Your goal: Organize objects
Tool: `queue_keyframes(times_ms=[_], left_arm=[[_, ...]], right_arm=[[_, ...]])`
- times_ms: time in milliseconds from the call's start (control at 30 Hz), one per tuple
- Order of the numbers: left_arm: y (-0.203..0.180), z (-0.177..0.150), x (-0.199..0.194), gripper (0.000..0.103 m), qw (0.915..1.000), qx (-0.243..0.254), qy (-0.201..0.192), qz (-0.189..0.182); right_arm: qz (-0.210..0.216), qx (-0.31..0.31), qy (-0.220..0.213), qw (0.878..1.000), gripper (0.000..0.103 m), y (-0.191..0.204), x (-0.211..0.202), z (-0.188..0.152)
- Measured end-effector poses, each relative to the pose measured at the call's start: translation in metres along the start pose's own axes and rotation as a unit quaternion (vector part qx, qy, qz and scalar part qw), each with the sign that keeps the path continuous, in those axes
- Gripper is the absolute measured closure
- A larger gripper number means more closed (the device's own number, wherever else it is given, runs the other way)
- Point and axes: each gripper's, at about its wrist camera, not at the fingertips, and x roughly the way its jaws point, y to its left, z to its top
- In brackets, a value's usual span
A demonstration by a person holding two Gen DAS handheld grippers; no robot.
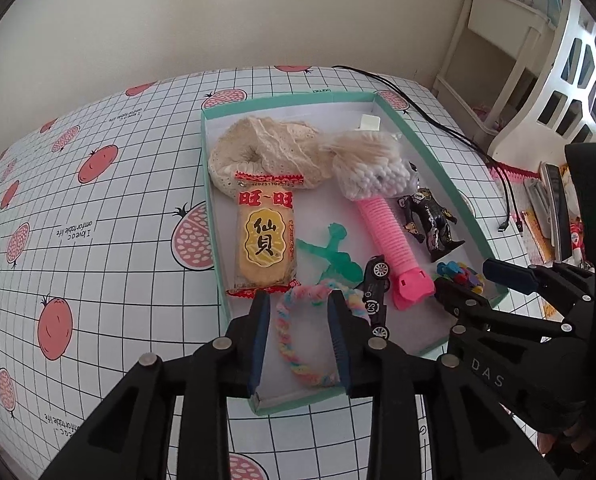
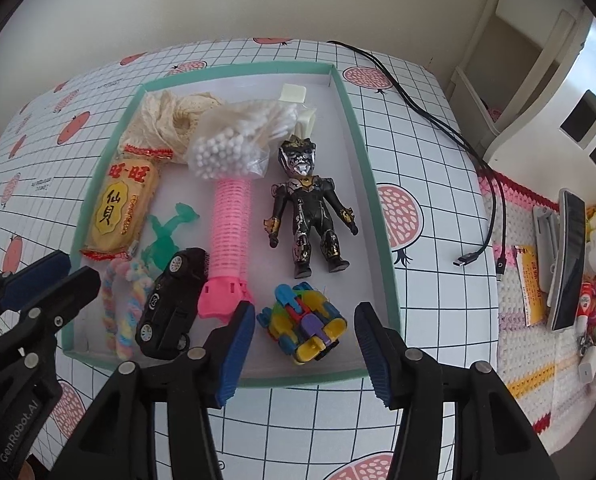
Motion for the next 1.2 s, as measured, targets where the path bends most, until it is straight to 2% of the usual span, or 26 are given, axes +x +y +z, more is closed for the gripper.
queue_keyframes(times_ms=[133,200,267,433,533,700,767,900,1033,1100,1200], left_arm=[[0.004,-0.003,-0.014,0.069,0.9998,-0.005,-0.016,-0.005],[0.004,-0.006,-0.022,0.059,0.9997,-0.001,-0.026,-0.002],[0.004,-0.009,-0.031,0.054,0.9993,0.003,-0.038,-0.002],[0.006,-0.02,-0.049,0.052,0.9983,0.002,-0.058,-0.006],[0.008,-0.028,-0.056,0.05,0.9979,-0.004,-0.064,-0.007],[0.014,-0.041,-0.062,0.047,0.9975,-0.015,-0.066,0.018],[0.019,-0.045,-0.063,0.042,0.9972,-0.021,-0.066,0.028],[0.032,-0.052,-0.068,0.039,0.9965,-0.041,-0.07,0.017],[0.043,-0.058,-0.072,0.036,0.995,-0.058,-0.081,0.007],[0.048,-0.06,-0.075,0.018,0.9938,-0.065,-0.089,0.009],[0.053,-0.062,-0.078,0.014,0.9926,-0.069,-0.099,0.016]], right_arm=[[0.009,0.003,-0.011,1.0,0.047,0.002,-0.013,-0.005],[0.014,0.007,-0.017,1.0,0.047,0.004,-0.02,-0.009],[0.017,0.01,-0.022,1.0,0.047,0.006,-0.026,-0.013],[0.022,0.016,-0.03,0.999,0.047,0.009,-0.039,-0.025],[0.025,0.027,-0.034,0.999,0.04,0.008,-0.045,-0.034],[0.031,0.048,-0.031,0.998,0.037,0.0,-0.05,-0.048],[0.036,0.054,-0.029,0.997,0.035,-0.002,-0.051,-0.052],[0.039,0.057,-0.028,0.997,0.033,-0.003,-0.053,-0.058],[0.045,0.058,-0.03,0.997,0.024,-0.003,-0.055,-0.062],[0.043,0.054,-0.032,0.997,0.023,-0.002,-0.057,-0.063],[0.04,0.047,-0.033,0.998,0.021,0.002,-0.058,-0.066]])
